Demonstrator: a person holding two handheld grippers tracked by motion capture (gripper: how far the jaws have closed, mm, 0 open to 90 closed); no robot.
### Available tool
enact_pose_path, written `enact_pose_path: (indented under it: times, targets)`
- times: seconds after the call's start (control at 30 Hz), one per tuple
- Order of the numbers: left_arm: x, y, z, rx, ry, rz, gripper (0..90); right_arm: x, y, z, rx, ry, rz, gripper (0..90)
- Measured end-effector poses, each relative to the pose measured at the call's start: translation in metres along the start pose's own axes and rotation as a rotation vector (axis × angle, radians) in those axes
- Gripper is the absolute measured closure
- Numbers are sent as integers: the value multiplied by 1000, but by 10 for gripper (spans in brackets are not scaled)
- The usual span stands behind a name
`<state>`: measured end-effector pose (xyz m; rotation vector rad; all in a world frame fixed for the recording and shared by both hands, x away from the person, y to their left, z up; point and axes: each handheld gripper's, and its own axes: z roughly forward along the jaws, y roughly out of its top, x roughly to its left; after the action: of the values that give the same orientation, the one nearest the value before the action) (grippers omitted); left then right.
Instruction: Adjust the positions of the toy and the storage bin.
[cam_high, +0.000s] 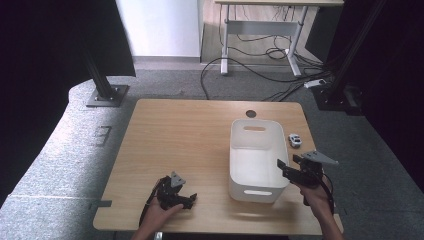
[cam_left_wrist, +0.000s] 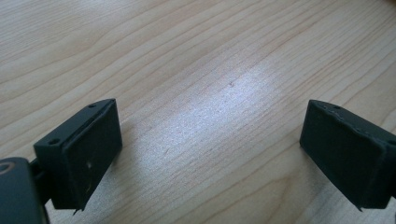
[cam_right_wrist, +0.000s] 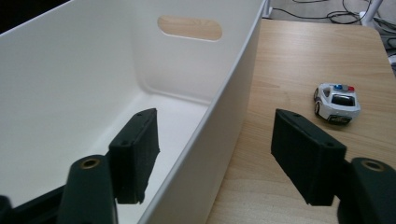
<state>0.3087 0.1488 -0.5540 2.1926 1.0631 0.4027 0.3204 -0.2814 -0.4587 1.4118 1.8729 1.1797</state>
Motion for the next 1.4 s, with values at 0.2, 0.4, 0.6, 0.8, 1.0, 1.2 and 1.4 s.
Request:
enact_pose_path:
  times: [0.2,0.4,0.6,0.8,1.0,1.2,1.4]
  targets:
    - [0,0,0,0,0,0,57,0,1,-1,20,46,25,465]
    - [0,0,0,0,1,-1,57,5,2,-2,30,50,26,569]
    - [0,0,0,0,1,-1,57,8,1,-2,30,51,18,574]
    - [0,0,0,0,1,-1,57,11,1,-2,23,45,16,574]
    - [0,0,0,-1,1,-2,57,12,2,0,19,42,11,588]
    - [-1,0,0,-1,4,-5,58,15,4,2,17,25,6,629]
    - [-1,0,0,1,4,-3,58,21,6,5,21,15,8,641]
